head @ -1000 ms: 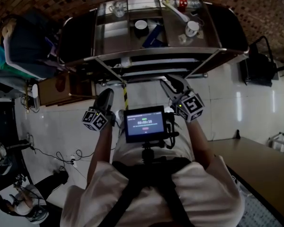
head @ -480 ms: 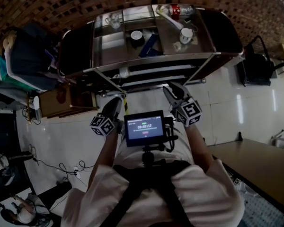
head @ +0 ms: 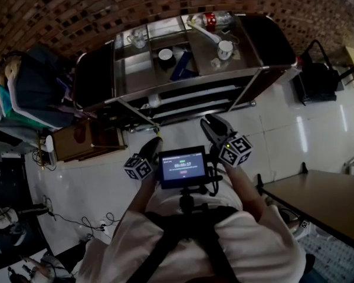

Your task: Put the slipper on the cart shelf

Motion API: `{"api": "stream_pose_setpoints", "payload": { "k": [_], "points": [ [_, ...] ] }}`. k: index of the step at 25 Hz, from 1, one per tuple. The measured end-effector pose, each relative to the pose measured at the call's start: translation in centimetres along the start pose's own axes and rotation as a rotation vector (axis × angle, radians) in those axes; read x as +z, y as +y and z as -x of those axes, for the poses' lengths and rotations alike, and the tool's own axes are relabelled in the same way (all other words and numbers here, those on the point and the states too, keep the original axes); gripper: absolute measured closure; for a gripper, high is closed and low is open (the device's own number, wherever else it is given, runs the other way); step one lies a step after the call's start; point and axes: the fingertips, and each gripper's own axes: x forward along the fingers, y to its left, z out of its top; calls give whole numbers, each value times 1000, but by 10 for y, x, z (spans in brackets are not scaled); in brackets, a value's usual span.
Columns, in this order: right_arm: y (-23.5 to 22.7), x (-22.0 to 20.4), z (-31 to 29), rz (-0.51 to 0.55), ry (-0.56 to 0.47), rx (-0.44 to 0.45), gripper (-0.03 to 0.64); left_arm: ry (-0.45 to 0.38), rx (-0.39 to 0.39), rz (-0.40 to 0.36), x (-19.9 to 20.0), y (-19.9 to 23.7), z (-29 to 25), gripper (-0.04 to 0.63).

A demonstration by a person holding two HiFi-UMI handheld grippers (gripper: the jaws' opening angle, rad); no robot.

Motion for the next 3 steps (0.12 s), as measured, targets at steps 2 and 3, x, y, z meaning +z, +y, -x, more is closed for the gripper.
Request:
{"api": "stream_pose_setpoints", "payload": {
  "k": [2,3],
  "points": [
    [9,-6,4,-53,-1,18,510,33,-15,30,-21,-8,1,554],
    [13,-9,6,-70,2,25,510,51,-23,43,-32,-13,1,554]
  ]
}}
